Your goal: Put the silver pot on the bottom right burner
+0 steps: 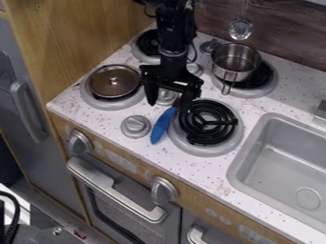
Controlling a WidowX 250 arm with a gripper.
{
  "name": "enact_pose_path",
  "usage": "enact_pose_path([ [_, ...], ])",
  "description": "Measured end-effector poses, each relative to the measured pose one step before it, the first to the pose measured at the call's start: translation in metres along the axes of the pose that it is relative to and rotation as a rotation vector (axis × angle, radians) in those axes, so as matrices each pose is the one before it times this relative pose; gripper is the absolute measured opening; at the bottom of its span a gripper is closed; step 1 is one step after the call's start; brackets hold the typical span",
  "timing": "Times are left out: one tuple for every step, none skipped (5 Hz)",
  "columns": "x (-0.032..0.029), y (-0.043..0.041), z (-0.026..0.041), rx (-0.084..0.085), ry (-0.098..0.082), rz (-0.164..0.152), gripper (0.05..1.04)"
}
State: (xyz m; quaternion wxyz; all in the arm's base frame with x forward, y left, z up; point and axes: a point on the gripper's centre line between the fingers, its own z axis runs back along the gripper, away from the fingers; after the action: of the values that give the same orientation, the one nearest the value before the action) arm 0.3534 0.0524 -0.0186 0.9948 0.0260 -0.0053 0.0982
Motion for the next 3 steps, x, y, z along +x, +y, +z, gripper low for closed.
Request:
enact_pose_path([
  [0.01648,-0.00716,0.00386,-0.0009,-0.0238,-0.0313,0.999],
  [0.02825,-0.00781,-0.00369,-0.0245,-0.0888,0.0080,0.999],
  [0.02478,-0.00013,0.00734,0.0196,-0.0778,0.0707,0.999],
])
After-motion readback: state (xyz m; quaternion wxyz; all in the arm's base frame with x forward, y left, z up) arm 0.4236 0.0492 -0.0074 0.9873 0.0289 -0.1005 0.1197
